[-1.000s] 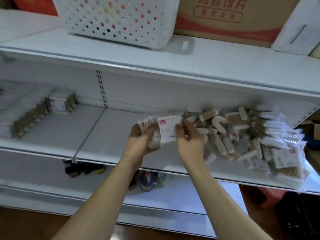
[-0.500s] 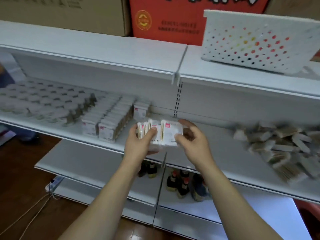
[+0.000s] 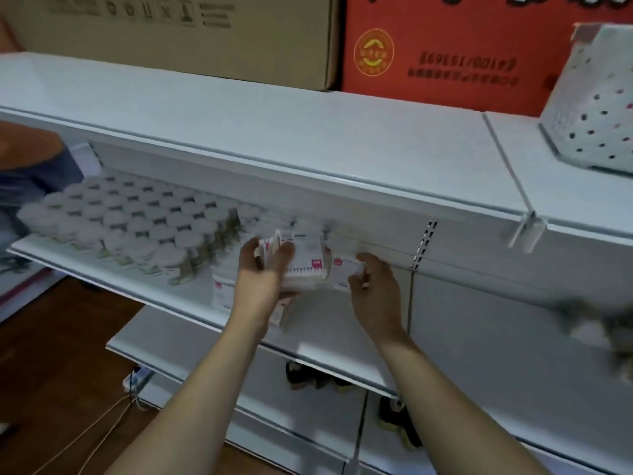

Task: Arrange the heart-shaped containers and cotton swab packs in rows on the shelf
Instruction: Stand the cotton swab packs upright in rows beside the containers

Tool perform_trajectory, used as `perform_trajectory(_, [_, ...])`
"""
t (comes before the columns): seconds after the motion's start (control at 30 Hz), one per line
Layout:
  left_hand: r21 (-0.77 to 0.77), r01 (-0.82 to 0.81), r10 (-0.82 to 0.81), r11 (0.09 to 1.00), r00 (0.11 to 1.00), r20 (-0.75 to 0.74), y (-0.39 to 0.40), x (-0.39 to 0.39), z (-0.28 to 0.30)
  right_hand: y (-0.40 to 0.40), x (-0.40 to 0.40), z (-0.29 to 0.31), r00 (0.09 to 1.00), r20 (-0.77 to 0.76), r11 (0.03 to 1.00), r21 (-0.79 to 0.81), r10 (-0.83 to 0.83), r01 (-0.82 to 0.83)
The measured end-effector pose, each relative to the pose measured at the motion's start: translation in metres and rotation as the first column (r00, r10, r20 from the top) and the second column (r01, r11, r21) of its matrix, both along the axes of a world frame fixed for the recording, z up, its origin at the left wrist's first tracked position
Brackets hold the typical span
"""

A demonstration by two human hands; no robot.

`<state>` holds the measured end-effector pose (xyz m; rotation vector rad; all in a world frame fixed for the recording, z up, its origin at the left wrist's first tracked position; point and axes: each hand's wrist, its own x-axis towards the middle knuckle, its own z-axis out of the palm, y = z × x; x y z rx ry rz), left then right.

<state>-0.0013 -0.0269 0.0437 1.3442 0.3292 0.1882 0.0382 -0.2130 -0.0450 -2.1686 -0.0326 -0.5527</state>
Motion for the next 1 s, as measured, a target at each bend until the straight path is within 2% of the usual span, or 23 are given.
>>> perform_trajectory(0.13, [0.009,0.033,-0.033,0.999,0.999,-0.022,0.014,0.024,-0.005,0.018,0.023,-0.011,0.999,-0.026,0.995,-0.092,-0.037,0.034])
perform_trajectory(0.3, [0.018,0.158,-0.157,0.987,0.986,-0.064,0.026,0.049,-0.011,0.022,0.036,-0.029,0.994,0.03,0.956,-0.27,-0.107,0.111])
perform_trajectory(0.43, [-0.059,0.24,-0.245,0.969,0.966,-0.08,0.038,0.067,-0.012,0.025,0.041,-0.035,0.975,0.058,0.907,-0.358,-0.215,0.221])
perform_trajectory(0.6, [-0.062,0.373,-0.376,0.926,0.924,-0.065,0.051,0.077,-0.013,0.031,0.039,-0.029,0.957,0.054,0.863,-0.421,-0.286,0.281])
perform_trajectory(0.67, [-0.074,0.421,-0.424,0.904,0.904,-0.045,0.053,0.079,-0.014,0.036,0.029,-0.018,0.933,0.113,0.872,-0.333,-0.342,0.36])
perform_trajectory(0.73, [-0.082,0.453,-0.456,0.888,0.889,-0.033,0.053,0.079,-0.016,0.052,0.009,0.005,0.926,0.084,0.928,-0.035,-0.368,0.371])
perform_trajectory(0.8, [-0.077,0.483,-0.486,0.872,0.873,-0.029,0.05,0.078,-0.017,0.073,-0.01,0.028,0.957,-0.073,0.924,0.249,-0.282,0.291])
perform_trajectory(0.9, [-0.074,0.535,-0.538,0.842,0.843,-0.026,0.044,0.076,-0.02,0.095,-0.027,0.045,0.97,-0.197,0.913,0.35,-0.146,0.208])
perform_trajectory(0.97, [-0.118,0.56,-0.566,0.82,0.824,-0.025,0.041,0.073,-0.019,0.098,-0.03,0.051,0.964,-0.222,0.844,0.479,-0.149,0.241])
perform_trajectory(1.0, [-0.133,0.565,-0.572,0.814,0.82,-0.021,0.039,0.073,-0.019,0.097,-0.032,0.054,0.965,-0.229,0.777,0.581,-0.128,0.241])
